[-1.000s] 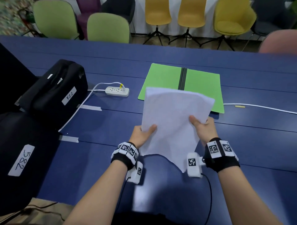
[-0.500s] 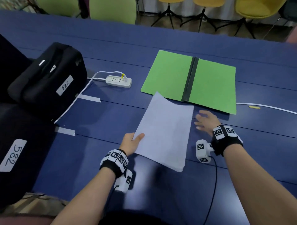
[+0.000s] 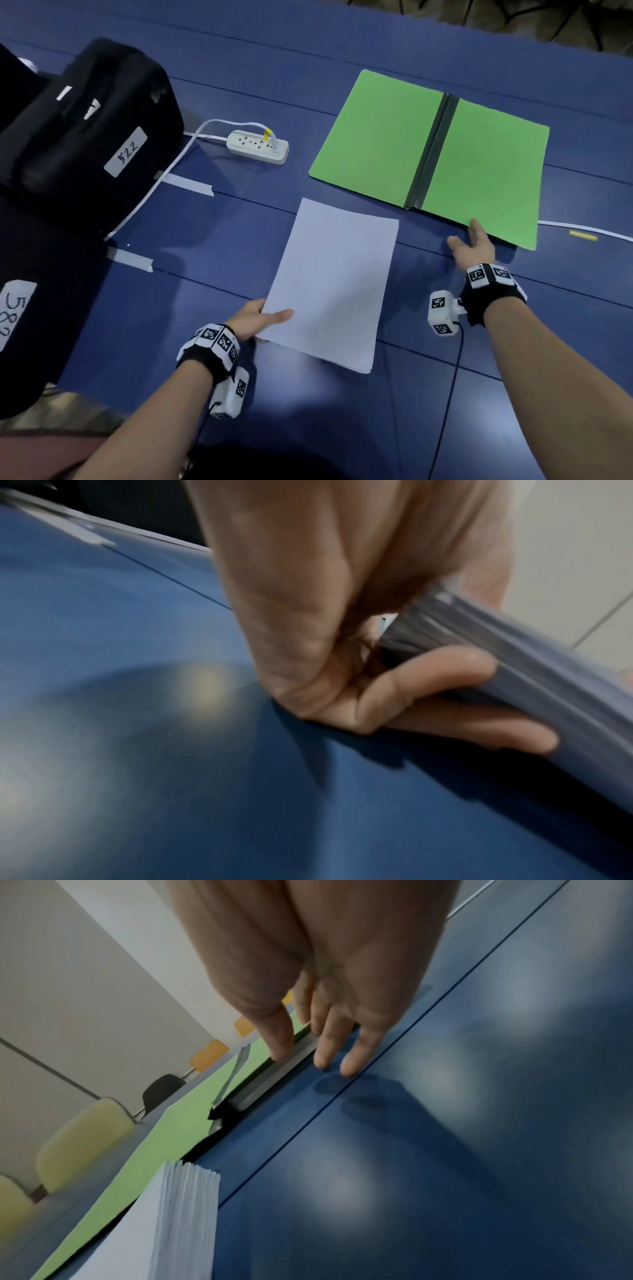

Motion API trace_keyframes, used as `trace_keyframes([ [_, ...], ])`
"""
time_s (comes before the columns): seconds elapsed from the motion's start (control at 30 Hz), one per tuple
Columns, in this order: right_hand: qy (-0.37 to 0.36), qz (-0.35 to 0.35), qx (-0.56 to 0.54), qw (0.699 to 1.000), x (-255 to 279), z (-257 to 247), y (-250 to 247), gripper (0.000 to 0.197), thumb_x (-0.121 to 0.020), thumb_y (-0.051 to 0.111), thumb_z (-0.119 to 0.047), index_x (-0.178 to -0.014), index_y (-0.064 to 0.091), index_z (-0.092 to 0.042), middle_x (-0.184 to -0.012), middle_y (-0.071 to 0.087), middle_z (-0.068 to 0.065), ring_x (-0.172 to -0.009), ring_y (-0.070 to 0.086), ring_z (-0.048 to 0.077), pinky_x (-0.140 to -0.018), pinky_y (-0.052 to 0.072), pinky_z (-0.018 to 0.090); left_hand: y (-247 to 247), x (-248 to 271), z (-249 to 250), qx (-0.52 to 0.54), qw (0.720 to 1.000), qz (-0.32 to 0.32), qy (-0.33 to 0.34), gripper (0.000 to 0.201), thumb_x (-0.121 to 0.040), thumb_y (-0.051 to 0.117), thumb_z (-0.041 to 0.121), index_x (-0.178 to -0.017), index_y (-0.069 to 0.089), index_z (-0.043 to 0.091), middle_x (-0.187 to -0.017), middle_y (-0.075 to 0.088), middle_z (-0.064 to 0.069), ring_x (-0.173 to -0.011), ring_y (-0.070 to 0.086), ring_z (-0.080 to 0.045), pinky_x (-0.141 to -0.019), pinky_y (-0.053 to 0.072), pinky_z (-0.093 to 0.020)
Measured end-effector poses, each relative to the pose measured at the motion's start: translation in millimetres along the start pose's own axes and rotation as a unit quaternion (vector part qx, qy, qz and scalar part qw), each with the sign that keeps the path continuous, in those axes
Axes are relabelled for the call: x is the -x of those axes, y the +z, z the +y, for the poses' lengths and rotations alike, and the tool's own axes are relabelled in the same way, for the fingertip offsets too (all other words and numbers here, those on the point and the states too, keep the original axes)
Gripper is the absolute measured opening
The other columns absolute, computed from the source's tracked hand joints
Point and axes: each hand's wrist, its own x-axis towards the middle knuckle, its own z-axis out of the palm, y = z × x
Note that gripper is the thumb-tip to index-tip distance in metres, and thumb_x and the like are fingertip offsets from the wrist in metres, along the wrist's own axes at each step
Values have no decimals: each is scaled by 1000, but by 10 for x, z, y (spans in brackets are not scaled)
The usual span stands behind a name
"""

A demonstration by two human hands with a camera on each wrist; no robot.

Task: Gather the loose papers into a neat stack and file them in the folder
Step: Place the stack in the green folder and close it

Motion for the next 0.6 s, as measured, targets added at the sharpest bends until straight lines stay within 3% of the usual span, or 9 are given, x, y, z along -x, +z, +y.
trace_keyframes([
  [0.03,8,16,-18,1000,12,10,12,62,-90,56,-8,-147,31,-13,-150,37,5,-135,40,17,-103,30,18,-15,5,3,-11,1000,-9,7,53,-66,78,46,-111,68,20,-104,75,1,-98,71,-22,-91,55,-41],
  [0.1,16,44,-57,997,38,41,12,55,-89,59,-9,-141,42,-13,-142,50,6,-126,51,15,-101,33,17,23,41,45,-24,999,3,31,37,-81,74,30,-113,65,14,-91,75,2,-70,71,-15,-62,57,-32],
  [0.13,22,55,-71,996,67,55,-4,51,-88,61,-13,-137,48,-14,-136,55,4,-121,55,13,-102,36,18,56,58,57,-27,998,17,45,30,-85,70,23,-112,63,13,-82,73,4,-57,65,-9,-49,51,-27],
  [0.2,36,99,-83,991,143,79,-54,41,-85,66,-24,-125,61,-17,-122,65,1,-110,60,12,-102,40,21,111,110,77,-15,997,40,70,22,-89,65,16,-109,59,13,-65,68,11,-42,55,-5,-38,40,-21],
  [0.33,83,196,-104,972,276,211,-173,27,-74,67,-28,-99,74,-20,-89,71,-2,-83,66,16,-86,51,24,36,366,128,20,995,44,91,21,-90,63,13,-110,60,9,-58,67,10,-40,50,-5,-34,33,-18],
  [0.4,99,211,-131,964,331,273,-214,28,-74,65,-19,-100,71,-16,-74,66,-2,-65,62,14,-70,49,20,-92,596,176,27,994,38,99,29,-87,68,21,-110,61,5,-61,67,6,-41,49,-7,-33,32,-18],
  [0.47,108,206,-124,965,409,316,-249,27,-76,63,-12,-103,66,-12,-63,58,-1,-53,53,11,-54,45,20,-270,849,206,26,992,35,115,51,-71,77,43,-106,64,8,-64,68,3,-42,50,-8,-36,33,-18],
  [0.57,102,155,-75,980,603,398,-250,38,-80,62,-6,-117,54,-13,-61,54,3,-51,50,11,-47,43,18,-528,1232,257,-2,988,57,142,59,-57,82,52,-100,67,15,-72,74,0,-51,56,-11,-49,39,-24],
  [0.6,96,145,-67,982,675,442,-248,43,-81,62,-4,-122,51,-13,-61,53,3,-51,49,11,-44,43,17,-603,1362,282,-9,986,69,153,63,-54,82,57,-99,67,15,-69,73,1,-48,55,-7,-47,38,-22],
])
